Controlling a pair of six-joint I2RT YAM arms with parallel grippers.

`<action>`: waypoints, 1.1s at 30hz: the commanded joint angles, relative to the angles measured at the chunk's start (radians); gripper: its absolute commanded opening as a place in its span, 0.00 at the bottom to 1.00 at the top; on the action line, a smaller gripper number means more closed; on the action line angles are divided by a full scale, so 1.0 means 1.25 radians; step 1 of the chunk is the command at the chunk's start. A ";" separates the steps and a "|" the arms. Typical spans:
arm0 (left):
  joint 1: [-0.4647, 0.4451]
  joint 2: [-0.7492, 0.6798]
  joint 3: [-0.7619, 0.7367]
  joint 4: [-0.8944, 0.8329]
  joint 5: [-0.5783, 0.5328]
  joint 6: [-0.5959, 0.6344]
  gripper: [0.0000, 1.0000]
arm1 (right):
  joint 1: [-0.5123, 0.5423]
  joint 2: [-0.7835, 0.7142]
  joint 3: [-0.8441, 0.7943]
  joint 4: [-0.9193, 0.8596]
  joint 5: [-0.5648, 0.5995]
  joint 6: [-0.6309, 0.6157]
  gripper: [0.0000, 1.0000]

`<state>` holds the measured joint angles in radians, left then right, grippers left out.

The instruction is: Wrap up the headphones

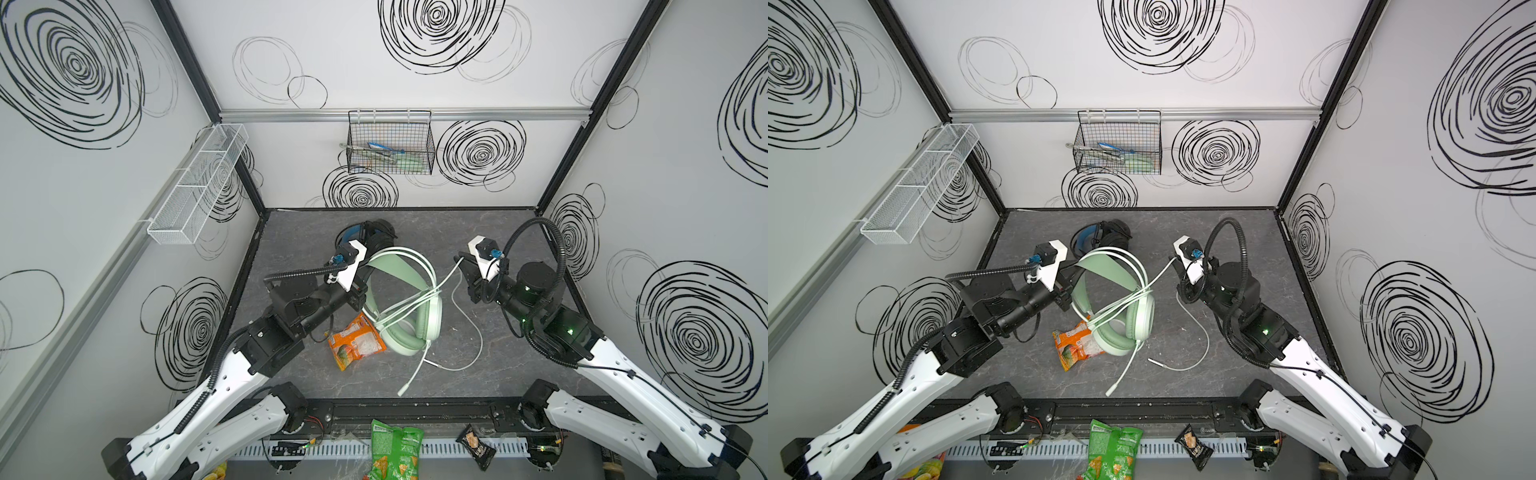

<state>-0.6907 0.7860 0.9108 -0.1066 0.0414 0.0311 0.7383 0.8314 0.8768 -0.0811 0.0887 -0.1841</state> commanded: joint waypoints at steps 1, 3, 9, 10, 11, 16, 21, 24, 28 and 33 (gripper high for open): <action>0.005 -0.027 0.046 0.099 0.041 -0.085 0.00 | -0.009 -0.018 -0.017 0.072 -0.016 -0.002 0.19; 0.005 -0.028 0.049 0.112 0.043 -0.111 0.00 | -0.010 -0.019 -0.027 0.084 -0.023 -0.002 0.19; 0.005 -0.031 0.052 0.163 0.040 -0.190 0.00 | -0.009 -0.025 -0.052 0.116 -0.055 0.005 0.20; 0.005 -0.031 0.053 0.170 0.041 -0.200 0.00 | -0.009 -0.029 -0.058 0.126 -0.063 0.005 0.21; 0.005 -0.029 0.056 0.175 0.042 -0.212 0.00 | -0.008 -0.035 -0.068 0.138 -0.074 0.005 0.22; 0.005 -0.025 0.066 0.204 0.050 -0.266 0.00 | -0.008 -0.073 -0.133 0.227 -0.154 0.007 0.24; 0.005 -0.019 0.074 0.221 0.057 -0.303 0.00 | -0.005 -0.075 -0.179 0.292 -0.212 0.018 0.25; 0.005 -0.017 0.076 0.229 0.061 -0.318 0.00 | -0.004 -0.059 -0.194 0.313 -0.230 0.021 0.25; 0.005 -0.014 0.082 0.246 0.067 -0.341 0.00 | -0.002 -0.042 -0.217 0.348 -0.254 0.036 0.25; 0.005 -0.004 0.091 0.284 0.075 -0.387 0.00 | 0.005 -0.028 -0.249 0.401 -0.277 0.062 0.24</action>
<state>-0.6907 0.7856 0.9623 0.0685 0.1165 -0.3481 0.7361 0.7914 0.5800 0.3305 -0.2192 -0.1314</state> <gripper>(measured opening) 0.088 0.244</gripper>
